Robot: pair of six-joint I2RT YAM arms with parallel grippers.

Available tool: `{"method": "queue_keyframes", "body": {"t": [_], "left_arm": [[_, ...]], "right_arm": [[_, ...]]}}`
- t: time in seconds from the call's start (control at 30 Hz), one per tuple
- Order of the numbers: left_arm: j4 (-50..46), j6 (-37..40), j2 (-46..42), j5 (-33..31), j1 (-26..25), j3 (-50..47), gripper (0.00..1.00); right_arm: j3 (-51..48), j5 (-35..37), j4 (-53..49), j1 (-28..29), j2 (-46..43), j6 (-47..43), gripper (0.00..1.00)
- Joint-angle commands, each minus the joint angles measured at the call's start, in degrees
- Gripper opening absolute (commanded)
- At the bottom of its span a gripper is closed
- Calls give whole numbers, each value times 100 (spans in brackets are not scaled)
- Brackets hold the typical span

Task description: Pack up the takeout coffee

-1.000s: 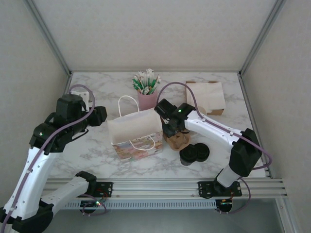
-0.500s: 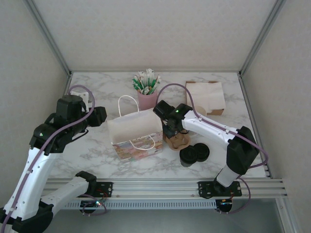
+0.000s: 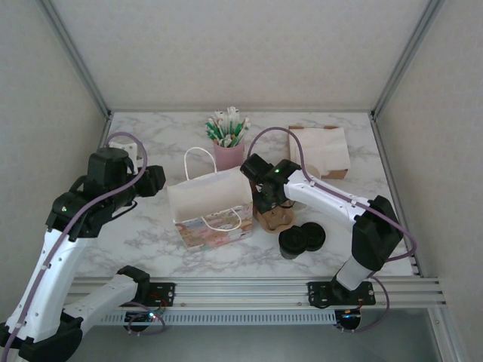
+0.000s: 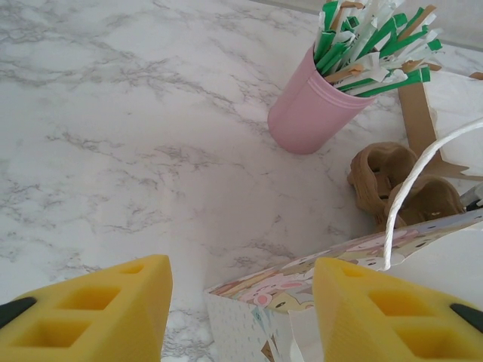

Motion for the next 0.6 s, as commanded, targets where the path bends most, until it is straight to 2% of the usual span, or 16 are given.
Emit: {"method": "queue_keyframes", "body": {"t": [0.0, 0.3, 0.57], "left_arm": [[0, -99, -95, -118, -50, -67, 52], [-4, -139, -134, -126, -53, -82, 52], [-156, -320, -259, -196, -52, -27, 55]], "right_arm": [[-44, 30, -142, -76, 174, 403, 48], [-46, 66, -154, -76, 185, 570, 37], [148, 126, -33, -68, -183, 573, 35]]}}
